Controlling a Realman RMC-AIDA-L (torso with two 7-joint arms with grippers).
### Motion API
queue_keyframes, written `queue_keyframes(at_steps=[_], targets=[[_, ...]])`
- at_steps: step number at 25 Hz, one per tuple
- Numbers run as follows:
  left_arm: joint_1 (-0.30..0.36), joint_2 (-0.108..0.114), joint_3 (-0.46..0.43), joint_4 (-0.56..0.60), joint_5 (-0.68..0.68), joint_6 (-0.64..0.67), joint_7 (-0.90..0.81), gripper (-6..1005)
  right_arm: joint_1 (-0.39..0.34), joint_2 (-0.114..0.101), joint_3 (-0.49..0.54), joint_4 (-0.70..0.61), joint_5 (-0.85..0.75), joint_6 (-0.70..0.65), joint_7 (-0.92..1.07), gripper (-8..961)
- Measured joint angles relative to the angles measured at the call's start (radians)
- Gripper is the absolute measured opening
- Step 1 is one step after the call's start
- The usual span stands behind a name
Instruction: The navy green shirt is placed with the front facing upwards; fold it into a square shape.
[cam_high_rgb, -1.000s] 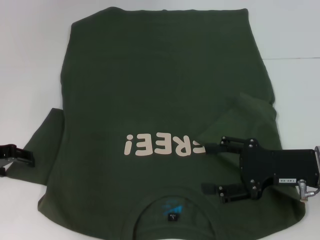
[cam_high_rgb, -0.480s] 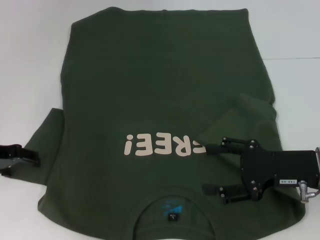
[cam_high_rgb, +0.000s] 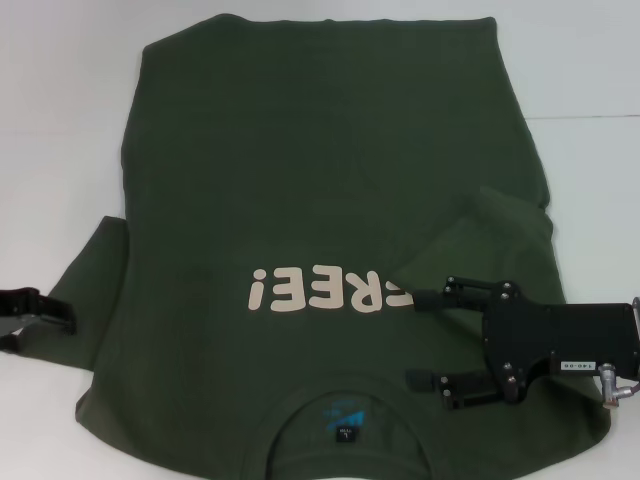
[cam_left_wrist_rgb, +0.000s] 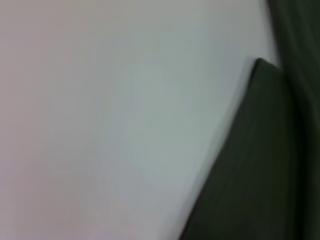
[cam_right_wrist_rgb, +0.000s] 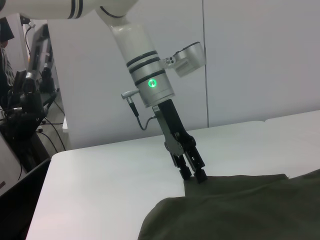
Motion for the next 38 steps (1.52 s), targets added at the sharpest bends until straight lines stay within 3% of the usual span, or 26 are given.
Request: queue_keyframes(at_steps=[38], targets=[[0.013,0.004,0.015,0.002,0.001,-0.029,0.001,828,0.014,0.0,0.0,0.0,0.0,0.005,0.003,942]])
